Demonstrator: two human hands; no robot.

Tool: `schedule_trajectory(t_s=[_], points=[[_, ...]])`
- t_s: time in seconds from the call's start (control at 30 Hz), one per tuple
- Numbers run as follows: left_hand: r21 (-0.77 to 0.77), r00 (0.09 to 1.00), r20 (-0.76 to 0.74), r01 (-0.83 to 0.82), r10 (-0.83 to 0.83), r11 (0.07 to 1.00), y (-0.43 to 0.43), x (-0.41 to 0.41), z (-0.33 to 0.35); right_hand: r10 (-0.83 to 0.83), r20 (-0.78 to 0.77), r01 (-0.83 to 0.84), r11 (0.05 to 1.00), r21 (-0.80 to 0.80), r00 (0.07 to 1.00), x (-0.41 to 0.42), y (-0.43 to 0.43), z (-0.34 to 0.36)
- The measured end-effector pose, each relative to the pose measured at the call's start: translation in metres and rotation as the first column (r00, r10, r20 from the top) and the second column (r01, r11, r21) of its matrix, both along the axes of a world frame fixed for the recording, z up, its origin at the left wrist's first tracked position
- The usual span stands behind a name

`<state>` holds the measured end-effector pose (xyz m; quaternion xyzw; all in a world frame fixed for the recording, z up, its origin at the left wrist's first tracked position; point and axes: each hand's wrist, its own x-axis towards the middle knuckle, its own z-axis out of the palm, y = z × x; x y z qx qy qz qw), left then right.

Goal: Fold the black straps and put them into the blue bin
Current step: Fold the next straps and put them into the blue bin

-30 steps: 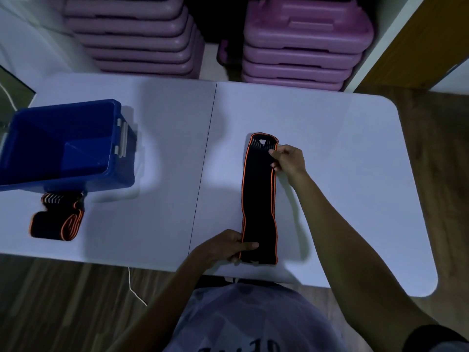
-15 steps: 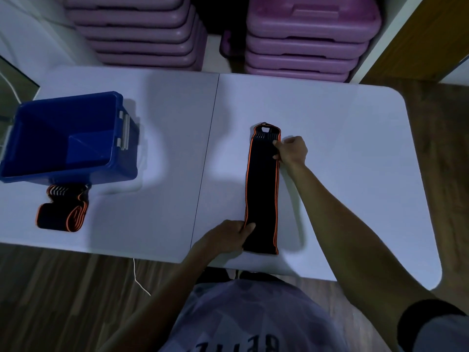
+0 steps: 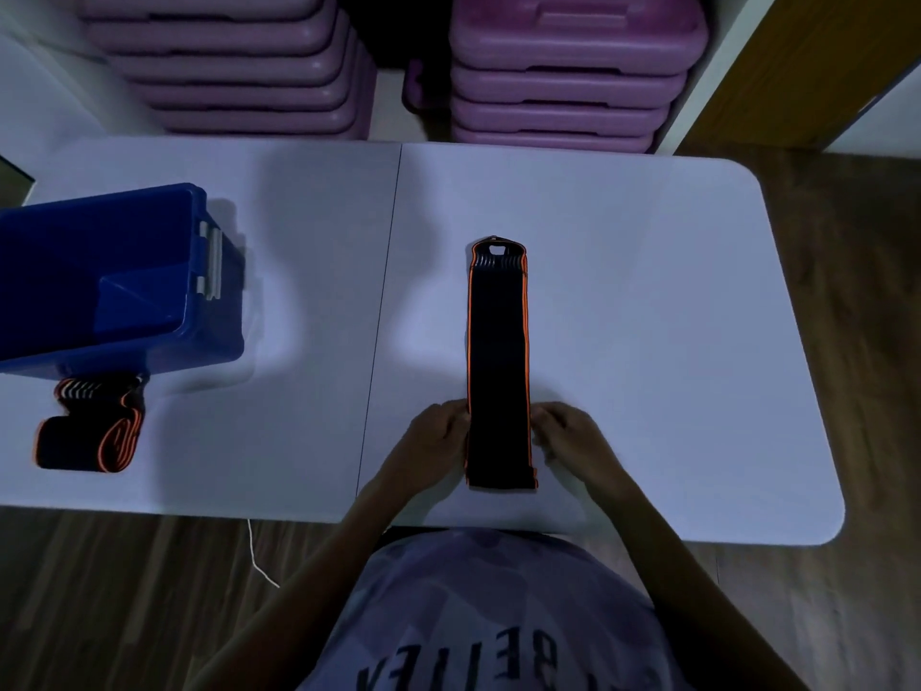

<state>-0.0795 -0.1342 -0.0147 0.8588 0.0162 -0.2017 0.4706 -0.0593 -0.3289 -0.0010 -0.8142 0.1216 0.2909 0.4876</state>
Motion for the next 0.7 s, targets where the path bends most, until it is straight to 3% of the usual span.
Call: schedule_trajectory(t_s=[0.07, 0.17, 0.33, 0.47, 0.53, 0.6, 0.67, 0.7], points=[[0.045, 0.996, 0.027, -0.084, 0.083, 0.995, 0.003, 0.016, -0.004, -0.042, 0.019, 0.043, 0.999, -0.004, 0.999, 0.013, -0.004, -0.002], [-0.038, 0.974, 0.042, -0.223, 0.225, 0.974, 0.001, 0.057, -0.01, -0.123, 0.088, 0.119, 0.992, 0.051, 0.988, 0.044, 0.005, 0.0], [-0.102, 0.986, -0.034, -0.168, 0.166, 0.98, -0.005, 0.098, -0.017, -0.039, 0.166, 0.045, 0.998, -0.033, 0.985, 0.079, 0.023, -0.002], [-0.079, 0.977, 0.147, -0.147, 0.157, 0.986, 0.004, 0.062, 0.003, -0.018, 0.256, 0.04, 0.996, -0.079, 0.966, 0.05, 0.009, -0.006], [-0.09, 0.971, 0.216, -0.082, 0.1, 0.993, 0.009, 0.024, 0.014, -0.022, 0.33, 0.033, 0.999, -0.028, 0.944, 0.019, -0.002, -0.007], [0.009, 0.924, 0.373, 0.082, -0.08, 0.997, 0.017, -0.016, 0.011, 0.099, 0.421, -0.102, 0.995, -0.015, 0.902, -0.013, -0.012, -0.006], [0.226, 0.857, 0.409, 0.237, -0.313, 0.945, 0.028, -0.04, -0.008, 0.381, 0.497, -0.333, 0.924, -0.186, 0.78, -0.036, -0.023, -0.016], [0.283, 0.847, 0.398, 0.252, -0.352, 0.926, 0.031, -0.043, -0.017, 0.498, 0.507, -0.413, 0.867, -0.279, 0.704, -0.042, -0.027, -0.023]])
